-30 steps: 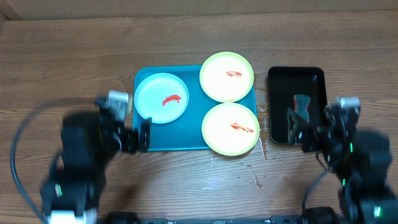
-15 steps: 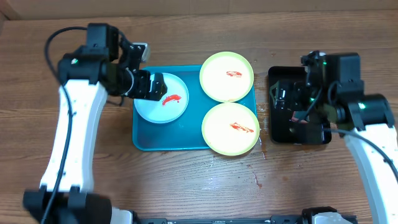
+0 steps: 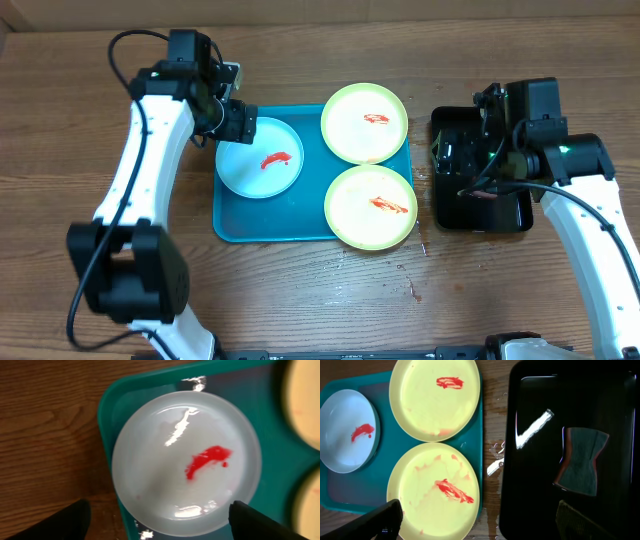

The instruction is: Clean dirty plates on tray and stack at the side

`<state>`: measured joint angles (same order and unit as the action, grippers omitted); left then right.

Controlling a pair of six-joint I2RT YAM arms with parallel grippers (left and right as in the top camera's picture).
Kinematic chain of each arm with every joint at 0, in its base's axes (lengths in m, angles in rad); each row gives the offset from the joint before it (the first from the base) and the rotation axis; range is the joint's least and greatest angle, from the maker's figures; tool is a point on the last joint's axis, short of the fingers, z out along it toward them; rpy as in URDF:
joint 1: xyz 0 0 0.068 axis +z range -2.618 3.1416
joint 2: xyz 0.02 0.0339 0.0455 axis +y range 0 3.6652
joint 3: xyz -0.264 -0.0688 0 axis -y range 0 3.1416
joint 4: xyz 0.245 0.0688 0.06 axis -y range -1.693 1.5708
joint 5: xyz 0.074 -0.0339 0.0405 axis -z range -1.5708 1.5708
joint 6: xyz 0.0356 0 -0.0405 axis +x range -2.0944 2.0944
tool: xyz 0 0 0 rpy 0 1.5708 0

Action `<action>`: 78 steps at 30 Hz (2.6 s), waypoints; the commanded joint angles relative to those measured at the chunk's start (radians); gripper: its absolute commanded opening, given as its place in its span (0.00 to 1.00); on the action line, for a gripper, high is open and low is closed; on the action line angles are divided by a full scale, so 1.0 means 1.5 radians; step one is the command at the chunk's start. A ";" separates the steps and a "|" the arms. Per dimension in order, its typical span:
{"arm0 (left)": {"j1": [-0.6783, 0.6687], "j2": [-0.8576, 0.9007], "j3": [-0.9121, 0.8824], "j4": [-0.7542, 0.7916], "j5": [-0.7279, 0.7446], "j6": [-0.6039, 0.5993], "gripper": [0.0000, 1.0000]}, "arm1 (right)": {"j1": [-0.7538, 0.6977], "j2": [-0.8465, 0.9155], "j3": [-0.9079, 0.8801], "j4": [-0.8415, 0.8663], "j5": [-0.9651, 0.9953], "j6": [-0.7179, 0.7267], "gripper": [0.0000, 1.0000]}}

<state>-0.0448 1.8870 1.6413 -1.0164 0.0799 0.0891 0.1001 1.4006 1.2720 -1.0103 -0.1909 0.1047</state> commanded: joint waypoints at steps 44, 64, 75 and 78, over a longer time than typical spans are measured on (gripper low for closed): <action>0.012 0.211 0.010 0.174 0.019 0.216 0.30 | 0.001 0.003 0.016 -0.017 0.004 0.003 0.99; 0.012 0.211 0.010 -0.075 0.032 -0.135 0.04 | -0.052 0.003 0.016 -0.044 0.044 0.122 0.76; 0.012 0.211 0.010 -0.084 0.034 -0.128 0.04 | -0.125 0.084 0.016 -0.024 0.047 -0.020 0.35; 0.012 0.211 0.010 -0.086 0.034 -0.113 0.04 | -0.125 0.140 0.016 -0.012 0.085 -0.031 0.34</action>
<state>-0.0196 2.1891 1.6585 -1.1446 0.1200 -0.0830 -0.0841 1.5536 1.2755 -1.0393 -0.1131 0.1112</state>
